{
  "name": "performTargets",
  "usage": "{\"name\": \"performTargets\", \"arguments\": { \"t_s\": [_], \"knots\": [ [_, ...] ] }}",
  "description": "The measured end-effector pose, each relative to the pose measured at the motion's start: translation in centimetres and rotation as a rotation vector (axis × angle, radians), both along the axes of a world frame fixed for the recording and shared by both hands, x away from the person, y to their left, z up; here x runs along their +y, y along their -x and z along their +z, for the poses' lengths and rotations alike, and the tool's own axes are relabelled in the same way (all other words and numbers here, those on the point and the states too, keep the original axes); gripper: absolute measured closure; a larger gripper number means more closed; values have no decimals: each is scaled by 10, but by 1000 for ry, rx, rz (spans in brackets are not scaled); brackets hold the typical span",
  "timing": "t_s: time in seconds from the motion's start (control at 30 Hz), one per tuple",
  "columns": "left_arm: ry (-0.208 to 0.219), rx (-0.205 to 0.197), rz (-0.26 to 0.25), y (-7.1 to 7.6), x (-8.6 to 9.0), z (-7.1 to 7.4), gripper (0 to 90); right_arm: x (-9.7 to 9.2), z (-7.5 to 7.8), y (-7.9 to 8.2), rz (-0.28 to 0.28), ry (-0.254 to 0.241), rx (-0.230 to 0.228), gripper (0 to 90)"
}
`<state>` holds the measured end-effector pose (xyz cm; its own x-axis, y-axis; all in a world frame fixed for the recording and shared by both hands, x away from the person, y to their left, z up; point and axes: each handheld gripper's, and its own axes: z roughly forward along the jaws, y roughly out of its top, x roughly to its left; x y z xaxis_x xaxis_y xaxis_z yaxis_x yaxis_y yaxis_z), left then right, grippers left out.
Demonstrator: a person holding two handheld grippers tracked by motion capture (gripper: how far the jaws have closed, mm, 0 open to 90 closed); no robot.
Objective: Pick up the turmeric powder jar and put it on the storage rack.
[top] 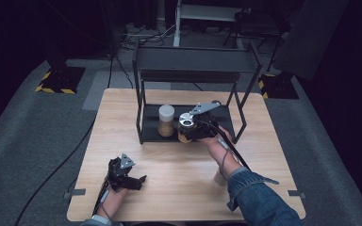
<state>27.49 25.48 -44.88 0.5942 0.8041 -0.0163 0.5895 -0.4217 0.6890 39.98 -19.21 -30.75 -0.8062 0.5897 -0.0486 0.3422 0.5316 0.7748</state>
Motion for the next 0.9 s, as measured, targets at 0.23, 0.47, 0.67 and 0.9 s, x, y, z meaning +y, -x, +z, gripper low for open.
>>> {"name": "performTargets", "arguments": {
  "t_s": [0.23, 0.47, 0.67, 0.9],
  "knots": [
    [1, 0, -2, 0, 0, 0, 1, -4, -6, -20, -26, -11, 8, 306],
    [2, 0, -6, 0, 1, 0, 1, -2, -17, -40, -55, 3, 26, 306],
    [2, 0, -9, 0, 1, 0, 1, 2, -25, -53, -72, 18, 53, 307],
    [1, 1, -16, -1, 1, 0, 1, 6, -36, -61, -91, 28, 62, 307]
  ]
}}
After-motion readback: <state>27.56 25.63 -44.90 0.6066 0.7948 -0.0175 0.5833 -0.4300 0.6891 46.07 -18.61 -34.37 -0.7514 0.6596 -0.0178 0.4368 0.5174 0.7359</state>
